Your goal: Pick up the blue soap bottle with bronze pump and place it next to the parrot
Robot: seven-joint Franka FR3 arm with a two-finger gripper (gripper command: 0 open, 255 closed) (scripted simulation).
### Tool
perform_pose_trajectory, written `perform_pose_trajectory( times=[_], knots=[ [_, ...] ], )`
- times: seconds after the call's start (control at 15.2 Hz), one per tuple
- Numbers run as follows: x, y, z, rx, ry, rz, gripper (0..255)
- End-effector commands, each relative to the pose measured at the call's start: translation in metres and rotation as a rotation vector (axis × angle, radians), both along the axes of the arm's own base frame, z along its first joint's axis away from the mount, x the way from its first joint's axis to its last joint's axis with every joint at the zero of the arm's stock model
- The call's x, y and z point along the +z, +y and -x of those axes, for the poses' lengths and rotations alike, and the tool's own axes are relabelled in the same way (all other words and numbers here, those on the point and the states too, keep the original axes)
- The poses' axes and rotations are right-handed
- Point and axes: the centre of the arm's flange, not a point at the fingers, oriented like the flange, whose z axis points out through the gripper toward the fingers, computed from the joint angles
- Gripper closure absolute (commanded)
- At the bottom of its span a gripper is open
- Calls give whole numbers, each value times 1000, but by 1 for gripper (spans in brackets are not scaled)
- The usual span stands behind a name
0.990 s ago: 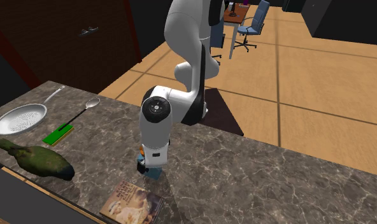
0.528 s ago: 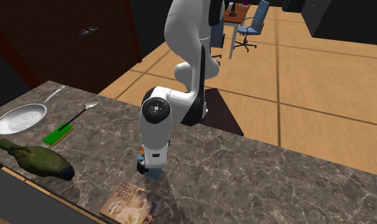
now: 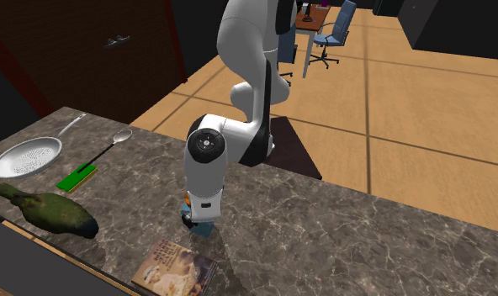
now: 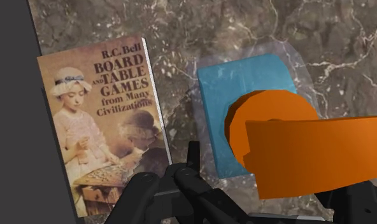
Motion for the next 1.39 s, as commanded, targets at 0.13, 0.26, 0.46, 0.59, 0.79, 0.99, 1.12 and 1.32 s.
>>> perform_pose_trajectory(
  times=[0.13, 0.26, 0.46, 0.59, 0.79, 0.99, 1.12, 1.32],
  knots=[
    [5, 0, 0, 0, 1, 0, 255],
    [15, 0, 0, 0, 1, 0, 255],
    [31, 0, 0, 0, 1, 0, 255],
    [42, 0, 0, 0, 1, 0, 255],
    [58, 0, 0, 0, 1, 0, 255],
    [73, 0, 0, 0, 1, 0, 255],
    [84, 0, 0, 0, 1, 0, 255],
    [100, 0, 0, 0, 1, 0, 255]
  ],
)
